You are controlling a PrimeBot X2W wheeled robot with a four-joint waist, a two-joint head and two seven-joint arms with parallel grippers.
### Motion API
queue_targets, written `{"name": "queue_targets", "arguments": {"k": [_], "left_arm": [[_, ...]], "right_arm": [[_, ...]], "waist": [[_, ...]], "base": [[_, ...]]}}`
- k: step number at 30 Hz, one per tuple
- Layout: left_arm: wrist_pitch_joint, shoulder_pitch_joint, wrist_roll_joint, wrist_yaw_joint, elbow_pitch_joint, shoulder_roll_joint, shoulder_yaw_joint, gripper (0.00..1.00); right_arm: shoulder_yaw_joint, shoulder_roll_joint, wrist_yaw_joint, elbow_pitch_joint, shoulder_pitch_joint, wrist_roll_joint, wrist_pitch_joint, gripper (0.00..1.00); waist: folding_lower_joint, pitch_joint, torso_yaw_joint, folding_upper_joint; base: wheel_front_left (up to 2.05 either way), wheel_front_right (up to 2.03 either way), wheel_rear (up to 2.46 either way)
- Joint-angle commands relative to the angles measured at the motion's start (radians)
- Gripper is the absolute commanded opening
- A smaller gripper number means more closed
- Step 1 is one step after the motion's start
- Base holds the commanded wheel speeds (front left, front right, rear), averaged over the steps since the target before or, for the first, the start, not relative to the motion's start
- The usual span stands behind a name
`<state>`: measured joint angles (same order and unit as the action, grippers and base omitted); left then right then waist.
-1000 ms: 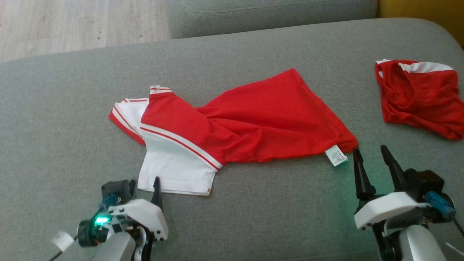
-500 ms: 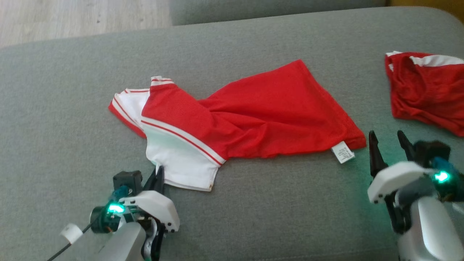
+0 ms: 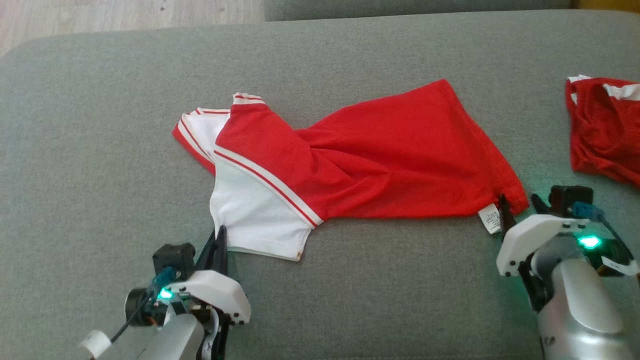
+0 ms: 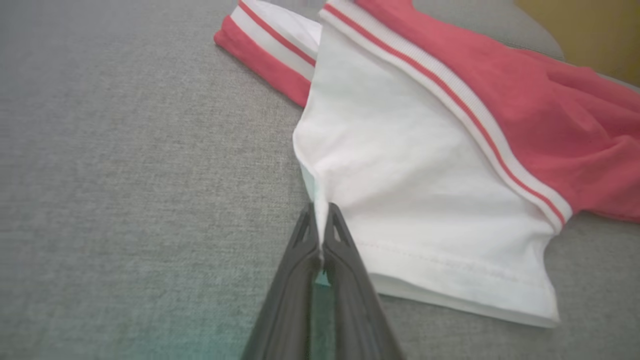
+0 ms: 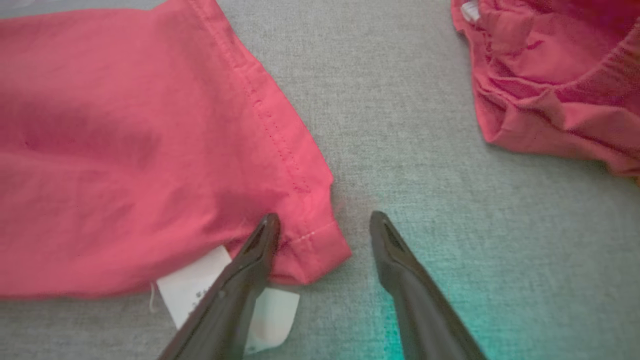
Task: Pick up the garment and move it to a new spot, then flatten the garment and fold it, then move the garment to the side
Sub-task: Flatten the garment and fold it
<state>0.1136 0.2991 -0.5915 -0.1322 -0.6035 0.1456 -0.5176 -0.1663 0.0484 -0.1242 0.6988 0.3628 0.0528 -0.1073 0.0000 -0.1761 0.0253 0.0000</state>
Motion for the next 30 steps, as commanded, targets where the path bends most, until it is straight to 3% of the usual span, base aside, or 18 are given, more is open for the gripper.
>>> {"name": "queue_targets", "arguments": {"k": [1, 2, 4, 10, 16, 21, 30], "left_arm": [[0.014, 0.015, -0.004, -0.009, 0.033, 0.025, 0.037, 0.00], [0.016, 0.005, -0.005, -0.016, 0.056, 0.031, 0.040, 0.00], [0.019, -0.004, -0.005, -0.022, 0.080, 0.039, 0.043, 0.00], [0.044, -0.022, -0.008, -0.037, 0.182, 0.059, 0.059, 0.00], [0.057, -0.016, -0.031, -0.031, 0.358, 0.093, 0.099, 0.00], [0.036, 0.007, -0.030, -0.049, 0.536, 0.149, 0.140, 0.00], [-0.042, 0.067, -0.008, -0.095, 0.893, 0.269, 0.227, 0.00]], "right_arm": [[0.035, 0.002, -0.007, -0.008, 0.023, 0.004, -0.007, 0.63], [0.044, 0.002, -0.007, 0.011, 0.031, -0.002, 0.001, 0.29], [0.049, 0.002, -0.007, 0.018, 0.039, -0.008, 0.018, 0.00], [0.078, 0.002, -0.007, -0.018, 0.050, -0.078, 0.086, 0.00], [0.114, 0.004, -0.007, -0.157, 0.032, -0.147, 0.108, 0.00], [0.138, 0.021, -0.007, -0.351, -0.012, -0.216, 0.072, 0.00], [0.141, 0.048, -0.007, -0.825, -0.124, -0.305, -0.073, 0.00]], "waist": [[0.0000, 0.001, 0.001, 0.0000], [0.0000, 0.002, 0.004, 0.0000], [0.0000, 0.006, 0.004, 0.0000], [0.0000, 0.047, -0.003, 0.0000], [0.0000, 0.123, -0.010, 0.0000], [0.0000, 0.193, -0.013, 0.0000], [0.0000, 0.244, -0.029, 0.0000]], "base": [[0.00, 0.00, 0.00], [0.00, 0.00, 0.00], [0.00, 0.00, 0.00], [0.00, 0.00, 0.00], [0.00, 0.00, 0.00], [0.00, 0.00, 0.00], [0.00, 0.00, 0.00]]}}
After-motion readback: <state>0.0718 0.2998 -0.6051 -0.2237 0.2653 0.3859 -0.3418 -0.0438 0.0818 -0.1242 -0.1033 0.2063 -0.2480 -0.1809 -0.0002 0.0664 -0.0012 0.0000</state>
